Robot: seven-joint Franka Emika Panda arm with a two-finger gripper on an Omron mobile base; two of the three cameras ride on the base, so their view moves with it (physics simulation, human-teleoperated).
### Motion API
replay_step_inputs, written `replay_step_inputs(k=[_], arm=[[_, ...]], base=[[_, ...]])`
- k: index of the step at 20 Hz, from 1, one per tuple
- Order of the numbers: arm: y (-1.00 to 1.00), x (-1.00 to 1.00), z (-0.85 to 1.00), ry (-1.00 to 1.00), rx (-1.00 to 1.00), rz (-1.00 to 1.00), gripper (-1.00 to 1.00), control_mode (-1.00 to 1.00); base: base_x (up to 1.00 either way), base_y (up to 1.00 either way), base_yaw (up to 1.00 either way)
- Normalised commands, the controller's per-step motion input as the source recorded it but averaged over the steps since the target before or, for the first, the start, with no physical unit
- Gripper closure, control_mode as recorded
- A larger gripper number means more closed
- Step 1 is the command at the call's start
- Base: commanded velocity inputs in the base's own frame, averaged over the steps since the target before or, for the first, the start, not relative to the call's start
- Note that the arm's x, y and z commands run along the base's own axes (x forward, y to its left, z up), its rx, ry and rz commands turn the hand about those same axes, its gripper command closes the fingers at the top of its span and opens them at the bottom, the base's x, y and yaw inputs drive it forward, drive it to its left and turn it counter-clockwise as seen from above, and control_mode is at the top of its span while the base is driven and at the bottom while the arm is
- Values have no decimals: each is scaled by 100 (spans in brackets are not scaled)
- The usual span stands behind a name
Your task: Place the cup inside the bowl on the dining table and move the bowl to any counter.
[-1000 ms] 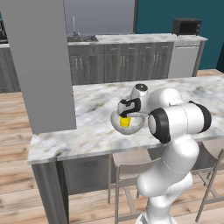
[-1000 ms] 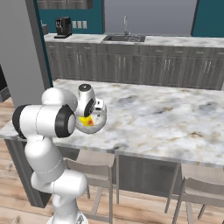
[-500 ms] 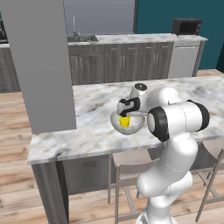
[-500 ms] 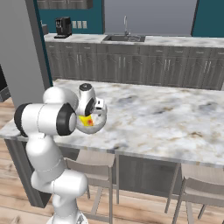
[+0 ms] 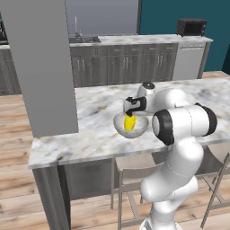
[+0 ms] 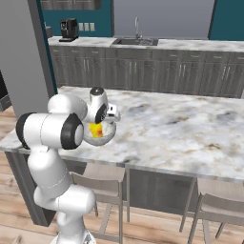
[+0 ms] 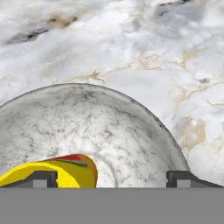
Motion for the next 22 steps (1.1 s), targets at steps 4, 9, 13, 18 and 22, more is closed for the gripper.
replay_step_inputs(k=[4,9,13,18,22], arm=[[-18,0,25,0,1,0,-100,-100],[-12,0,20,0,1,0,-100,-100],[-9,0,8,0,0,0,-100,-100],[-6,0,0,0,0,0,-100,-100],[-13,0,0,0,0,0,-100,-100]], base=[[0,0,0],[0,0,0],[0,0,0],[0,0,0],[0,0,0]])
